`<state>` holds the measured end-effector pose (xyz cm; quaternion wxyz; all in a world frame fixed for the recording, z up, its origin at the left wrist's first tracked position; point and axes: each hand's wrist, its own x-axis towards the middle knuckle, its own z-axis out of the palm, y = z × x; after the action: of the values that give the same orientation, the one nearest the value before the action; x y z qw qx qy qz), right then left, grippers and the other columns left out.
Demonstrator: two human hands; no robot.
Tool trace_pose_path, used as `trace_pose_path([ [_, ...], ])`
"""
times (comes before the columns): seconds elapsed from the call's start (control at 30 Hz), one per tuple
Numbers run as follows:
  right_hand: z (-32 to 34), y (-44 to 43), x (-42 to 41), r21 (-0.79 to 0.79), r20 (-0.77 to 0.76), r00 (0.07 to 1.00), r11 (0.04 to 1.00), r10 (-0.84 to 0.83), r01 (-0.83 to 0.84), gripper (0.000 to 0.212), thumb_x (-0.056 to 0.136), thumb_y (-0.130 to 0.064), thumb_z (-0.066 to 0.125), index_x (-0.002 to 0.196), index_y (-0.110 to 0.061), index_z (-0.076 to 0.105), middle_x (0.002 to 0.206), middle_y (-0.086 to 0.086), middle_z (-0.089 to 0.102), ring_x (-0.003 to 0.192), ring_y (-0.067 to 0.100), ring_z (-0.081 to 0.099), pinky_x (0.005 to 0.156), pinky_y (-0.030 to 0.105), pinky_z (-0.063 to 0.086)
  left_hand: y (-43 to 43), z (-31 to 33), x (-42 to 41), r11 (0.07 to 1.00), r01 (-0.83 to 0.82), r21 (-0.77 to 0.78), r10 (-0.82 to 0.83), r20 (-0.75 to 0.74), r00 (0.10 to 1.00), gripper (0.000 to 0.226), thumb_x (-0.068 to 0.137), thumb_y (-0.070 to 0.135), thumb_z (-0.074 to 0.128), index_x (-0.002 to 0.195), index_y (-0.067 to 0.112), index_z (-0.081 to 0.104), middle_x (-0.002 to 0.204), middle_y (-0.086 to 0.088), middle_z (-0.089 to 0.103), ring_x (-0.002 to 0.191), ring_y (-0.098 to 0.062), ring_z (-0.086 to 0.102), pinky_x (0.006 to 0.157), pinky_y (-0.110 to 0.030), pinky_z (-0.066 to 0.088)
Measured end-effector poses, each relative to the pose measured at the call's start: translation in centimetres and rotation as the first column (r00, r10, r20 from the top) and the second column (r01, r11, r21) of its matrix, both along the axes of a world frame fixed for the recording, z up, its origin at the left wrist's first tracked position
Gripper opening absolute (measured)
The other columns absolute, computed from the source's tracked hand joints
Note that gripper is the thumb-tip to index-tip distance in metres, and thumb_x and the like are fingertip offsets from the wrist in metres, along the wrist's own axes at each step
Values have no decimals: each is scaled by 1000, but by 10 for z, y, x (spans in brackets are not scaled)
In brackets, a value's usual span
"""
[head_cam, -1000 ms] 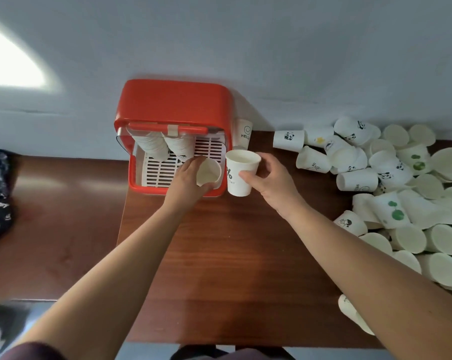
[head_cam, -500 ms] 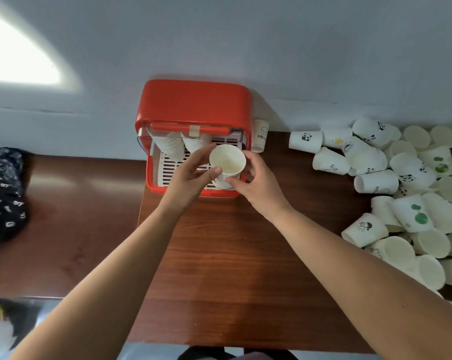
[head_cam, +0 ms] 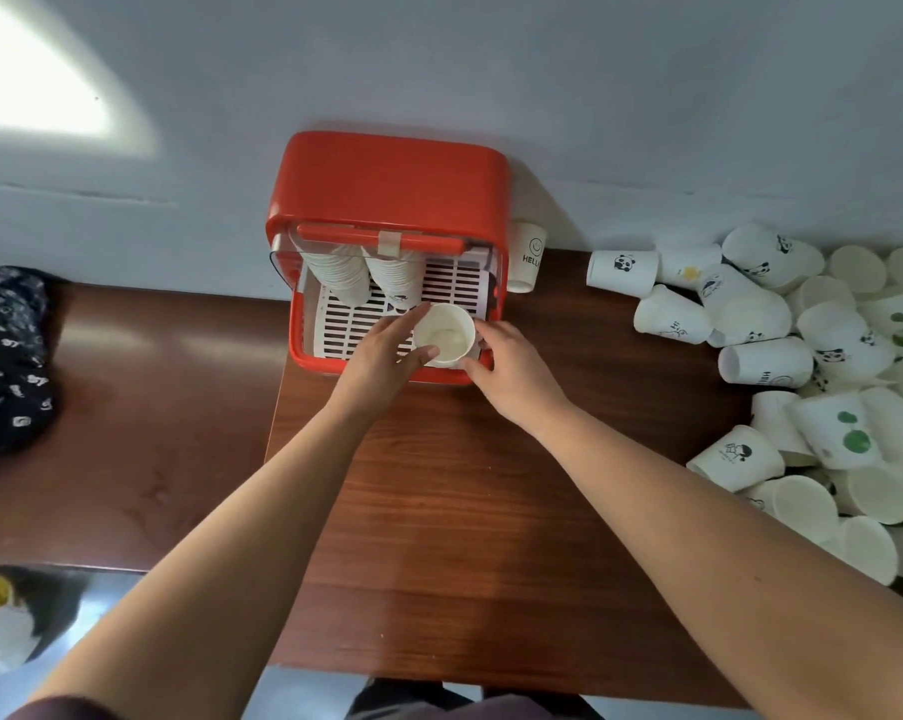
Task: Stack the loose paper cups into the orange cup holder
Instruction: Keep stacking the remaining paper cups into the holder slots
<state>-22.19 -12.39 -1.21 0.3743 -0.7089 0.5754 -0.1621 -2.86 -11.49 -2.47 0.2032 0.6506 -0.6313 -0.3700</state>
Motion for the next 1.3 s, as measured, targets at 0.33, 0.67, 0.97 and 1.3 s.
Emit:
trace_pose_path([
  [0.33,17,-2,-118,-28,-177,983,998,-57,52,45,92,-30,63,135,-16,53,131,-2,51,118,10,54,103,28,44,33,39,-51,998,-26,-58,12,-231,973,11,94,9,62,100,17,67,100,3,67,91,-5,62,79,-22,50],
  [0.67,-2,-43,-238,-112,-481,870,992,-108,61,53,85,-15,66,133,1,50,130,19,51,121,35,48,102,44,43,-55,36,-201,977,215,8,-213,-78,974,30,91,25,67,119,18,61,113,1,60,96,-7,57,80,-9,39],
  [0.97,-22,-49,-234,-119,-638,769,991,-34,-55,57,89,-17,59,140,-3,38,133,16,47,111,29,56,82,35,50,-155,-7,-263,930,367,-6,-347,305,887,67,83,21,71,142,10,43,144,-11,45,127,-29,49,101,-38,43],
  [1.3,-39,-45,-237,-74,-639,769,996,-6,-53,50,78,-16,73,120,-15,46,112,5,51,82,21,63,55,32,49,-148,-40,-264,887,456,64,-437,434,788,72,78,38,80,139,18,47,138,-11,46,127,-31,45,105,-46,40],
])
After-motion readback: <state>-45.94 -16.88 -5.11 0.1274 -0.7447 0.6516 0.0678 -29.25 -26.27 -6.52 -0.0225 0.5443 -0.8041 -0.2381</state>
